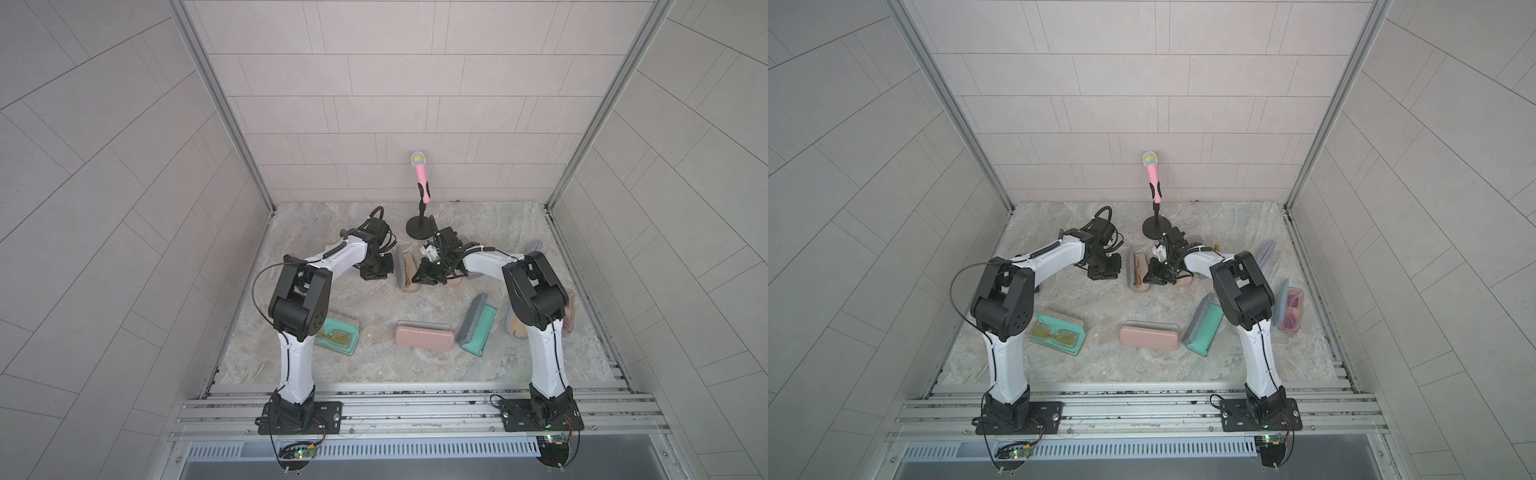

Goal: Close the glasses case
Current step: Adjust the glasses case at the center of the board.

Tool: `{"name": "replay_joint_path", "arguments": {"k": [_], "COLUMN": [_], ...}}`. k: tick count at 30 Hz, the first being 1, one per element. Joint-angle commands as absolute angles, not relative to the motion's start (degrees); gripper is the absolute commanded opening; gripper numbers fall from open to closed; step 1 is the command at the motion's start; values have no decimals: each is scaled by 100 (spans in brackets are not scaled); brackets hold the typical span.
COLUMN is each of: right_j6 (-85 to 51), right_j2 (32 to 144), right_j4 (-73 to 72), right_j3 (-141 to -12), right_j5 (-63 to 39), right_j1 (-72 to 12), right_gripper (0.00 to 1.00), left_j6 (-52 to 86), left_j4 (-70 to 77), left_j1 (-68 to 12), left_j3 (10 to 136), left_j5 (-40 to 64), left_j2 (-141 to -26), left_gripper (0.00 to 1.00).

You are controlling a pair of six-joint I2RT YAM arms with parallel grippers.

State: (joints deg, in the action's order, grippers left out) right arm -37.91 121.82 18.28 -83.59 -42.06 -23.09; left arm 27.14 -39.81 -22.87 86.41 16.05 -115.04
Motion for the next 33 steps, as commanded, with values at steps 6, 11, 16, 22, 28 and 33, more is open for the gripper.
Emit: {"name": "replay_joint_path", "arguments": {"k": [6, 11, 16, 22, 28, 33], "right_j6": [-4059, -4542, -4987, -5238, -5766, -5503], "right_j2": [11649, 12426, 12461, 12394, 12546, 12382], "right_j4": [1418, 832, 130, -235, -889, -853], "right_j3": [-8441, -8934, -8712, -8616, -8547, -8366], "right_j5": [-4608, -5089, -5358, -5503, -5906, -5885], "right_j1": [-2329, -2259, -2266, -2283, -2240, -2250], "right_gripper": [8, 8, 7, 8, 8, 9], "left_j6": [2628, 2680, 2628, 2631, 2649, 2627], "left_j4": [-4052, -3900, -3968, -3988, -3910, -3874], "left_j1": [-2224, -2224, -2215, -2154, -2128, -2127], "left_j3": [8463, 8428, 8391, 8416, 8310, 8227], "left_j5": [1553, 1698, 1627, 1755, 1730, 1692], "left_j2": [-11127, -11142, -11042, -11085, -11021, -10997], "left_gripper": [0, 0, 0, 0, 0, 0]}}
